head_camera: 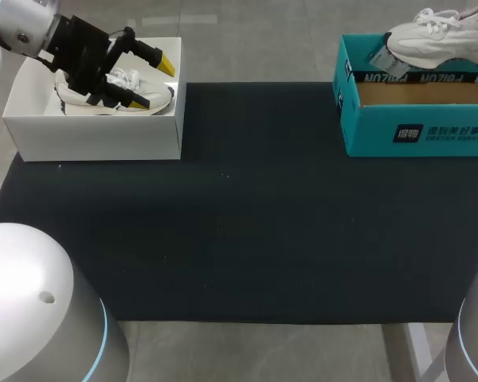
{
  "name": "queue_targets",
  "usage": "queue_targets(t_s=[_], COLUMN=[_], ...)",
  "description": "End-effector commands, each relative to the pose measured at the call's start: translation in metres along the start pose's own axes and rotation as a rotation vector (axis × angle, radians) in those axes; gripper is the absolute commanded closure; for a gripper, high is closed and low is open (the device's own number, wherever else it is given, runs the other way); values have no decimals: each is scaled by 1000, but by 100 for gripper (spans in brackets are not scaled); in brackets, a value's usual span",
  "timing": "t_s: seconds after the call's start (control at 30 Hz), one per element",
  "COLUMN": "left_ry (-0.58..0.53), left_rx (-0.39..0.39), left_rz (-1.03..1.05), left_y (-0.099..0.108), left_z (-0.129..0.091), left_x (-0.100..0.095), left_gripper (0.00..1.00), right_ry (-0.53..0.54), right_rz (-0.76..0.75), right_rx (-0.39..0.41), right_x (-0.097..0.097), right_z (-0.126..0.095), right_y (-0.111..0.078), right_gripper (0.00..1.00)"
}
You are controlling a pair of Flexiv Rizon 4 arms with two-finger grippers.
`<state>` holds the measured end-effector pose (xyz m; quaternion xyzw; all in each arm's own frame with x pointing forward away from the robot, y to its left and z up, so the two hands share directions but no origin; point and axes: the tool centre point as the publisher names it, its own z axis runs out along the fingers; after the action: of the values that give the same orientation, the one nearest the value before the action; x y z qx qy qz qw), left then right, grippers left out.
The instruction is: Take the shoe out of the shoebox, open the shoe tongue, remove and reinsert the insole, then place the shoe into the shoebox
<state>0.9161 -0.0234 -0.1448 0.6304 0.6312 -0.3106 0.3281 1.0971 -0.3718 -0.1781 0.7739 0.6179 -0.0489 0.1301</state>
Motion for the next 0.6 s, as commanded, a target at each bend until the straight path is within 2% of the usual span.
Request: queue_targets(t_s=[0.03,0.4,0.47,0.6], left_ry=[3,3,3,3], left_rx=[0,0,0,0], left_rz=[1,1,1,1], left_y=[0,0,0,0], left_z=[0,0,0,0], left_x=[0,0,0,0], left_gripper=[0,0,0,0], right_ry=[-29,-29,8,7], right_rz=[-18,-18,-22,-22], right_rx=[-13,-13,-38,-43], right_x=[1,1,8,21], right_z=[-4,-4,3,16], right_y=[-10,-10,-10,-15], right_gripper=[100,100,100,100])
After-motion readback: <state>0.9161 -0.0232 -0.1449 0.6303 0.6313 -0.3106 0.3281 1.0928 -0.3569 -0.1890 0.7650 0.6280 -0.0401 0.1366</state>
